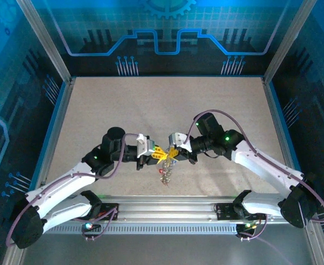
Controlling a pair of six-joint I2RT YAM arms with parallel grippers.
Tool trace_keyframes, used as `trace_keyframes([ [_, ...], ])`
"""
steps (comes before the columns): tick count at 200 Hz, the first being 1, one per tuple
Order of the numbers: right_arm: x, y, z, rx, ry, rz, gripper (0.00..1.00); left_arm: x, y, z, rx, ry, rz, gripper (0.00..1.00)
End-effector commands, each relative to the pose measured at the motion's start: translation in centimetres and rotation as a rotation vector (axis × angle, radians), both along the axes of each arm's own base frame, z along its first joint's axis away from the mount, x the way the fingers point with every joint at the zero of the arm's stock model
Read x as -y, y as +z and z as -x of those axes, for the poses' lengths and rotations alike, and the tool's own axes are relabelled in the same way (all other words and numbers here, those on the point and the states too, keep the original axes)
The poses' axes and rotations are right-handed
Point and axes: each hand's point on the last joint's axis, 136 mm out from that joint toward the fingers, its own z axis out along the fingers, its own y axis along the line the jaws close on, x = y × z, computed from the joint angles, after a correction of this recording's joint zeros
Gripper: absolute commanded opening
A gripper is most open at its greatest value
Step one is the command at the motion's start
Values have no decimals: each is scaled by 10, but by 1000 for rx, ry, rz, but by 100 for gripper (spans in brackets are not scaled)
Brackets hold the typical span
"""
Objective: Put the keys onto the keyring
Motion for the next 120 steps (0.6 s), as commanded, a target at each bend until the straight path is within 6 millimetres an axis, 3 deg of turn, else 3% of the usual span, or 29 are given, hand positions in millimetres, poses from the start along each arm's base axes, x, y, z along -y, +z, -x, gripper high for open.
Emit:
trace_keyframes([
  [1,-6,14,-2,40,10,11,0,-3,-16,9,-48,-34,-70,19],
  [23,-7,12,-2,57,6,41,0,-2,-13,6,-62,-16,-41,25],
  [120,-7,13,2,76,3,46,0,-2,-21,-7,-84,45,-82,28],
])
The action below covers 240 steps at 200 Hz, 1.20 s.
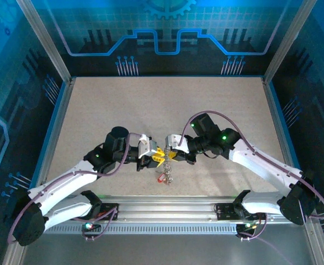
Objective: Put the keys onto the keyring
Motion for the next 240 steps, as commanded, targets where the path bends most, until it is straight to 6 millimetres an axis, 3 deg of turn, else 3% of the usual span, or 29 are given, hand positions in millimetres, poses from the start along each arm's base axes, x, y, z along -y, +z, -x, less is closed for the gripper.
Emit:
trace_keyframes([
  [1,-7,23,2,48,30,-57,0,-1,-1,-5,-15,31,-24,28],
  [78,-9,26,4,53,44,-63,0,2,0,-13,-41,49,-39,23],
  [124,-10,26,4,60,56,-61,0,6,4,-11,-35,27,-31,0],
  [132,-10,27,4,61,59,-65,0,7,5,-9,-40,12,-25,0],
  [166,-12,36,5,34,68,-167,18,9,13,3,-19,-51,38,0],
  [207,3,40,1,19,41,-169,21,8,20,5,36,-42,128,0],
  [240,9,40,11,-2,66,-175,25,7,20,6,44,-42,144,0],
])
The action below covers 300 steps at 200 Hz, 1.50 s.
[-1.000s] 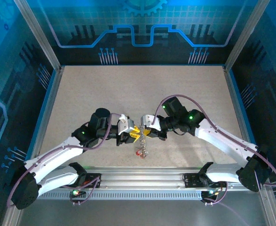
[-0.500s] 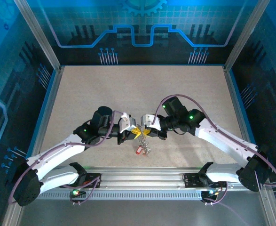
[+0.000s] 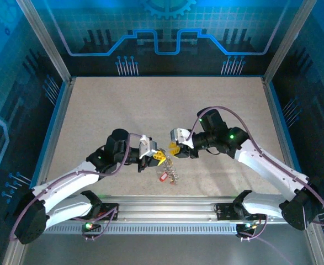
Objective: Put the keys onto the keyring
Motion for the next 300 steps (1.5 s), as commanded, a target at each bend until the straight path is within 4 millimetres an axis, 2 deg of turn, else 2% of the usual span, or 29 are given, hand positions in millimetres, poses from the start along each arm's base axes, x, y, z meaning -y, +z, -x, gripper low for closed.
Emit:
trace_keyframes([
  [1,6,2,16,-38,48,-21,25,4,26,6,79,-40,95,0],
  [32,7,-1,29,-56,98,-50,27,4,28,6,88,-39,121,0],
  [88,8,-17,17,-65,34,-28,28,6,31,15,96,-96,160,0],
  [155,2,-18,21,-67,82,-41,27,8,35,14,104,-105,195,0],
  [194,-1,-21,21,-67,86,-39,21,9,36,14,108,-112,206,0],
  [249,-11,-16,20,-51,88,-70,20,9,32,12,99,-98,200,0],
  [300,1,-17,18,-33,60,-52,24,5,32,14,117,-82,192,0],
])
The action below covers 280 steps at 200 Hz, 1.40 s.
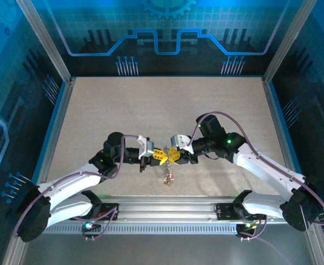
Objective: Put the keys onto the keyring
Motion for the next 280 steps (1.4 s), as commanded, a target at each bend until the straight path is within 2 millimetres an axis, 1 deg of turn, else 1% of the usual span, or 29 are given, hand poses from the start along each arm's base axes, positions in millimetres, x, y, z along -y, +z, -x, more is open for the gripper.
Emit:
trace_keyframes([
  [1,4,6,2,19,-1,-22,24,-2,12,7,58,-16,31,0],
  [21,11,6,3,21,-16,-28,27,-3,13,8,62,-15,29,0],
  [33,13,10,3,27,-22,-38,28,-3,13,8,60,-17,30,0],
  [36,15,0,6,6,-23,-23,28,-3,13,8,60,-17,29,0],
  [67,16,-5,12,-13,-24,-54,33,-3,15,8,60,-17,32,0],
  [96,17,-9,5,-15,-99,-75,36,-3,16,6,62,-2,34,0],
  [122,18,-7,-1,10,-164,-124,37,-3,17,5,65,2,35,0],
  [141,19,-5,0,30,-173,-135,35,-3,17,5,64,0,35,0],
  [164,17,-1,2,54,-156,-148,24,-2,18,6,61,-10,39,0],
  [170,16,-1,2,60,-152,-148,22,-2,18,6,61,-12,41,0],
  [206,11,2,2,59,-120,-140,22,-1,16,5,55,-17,43,0],
  [251,3,-3,3,30,-85,-113,13,-1,16,5,52,-18,52,0],
  [280,1,-1,3,34,-78,-114,12,0,15,5,49,-21,51,0],
])
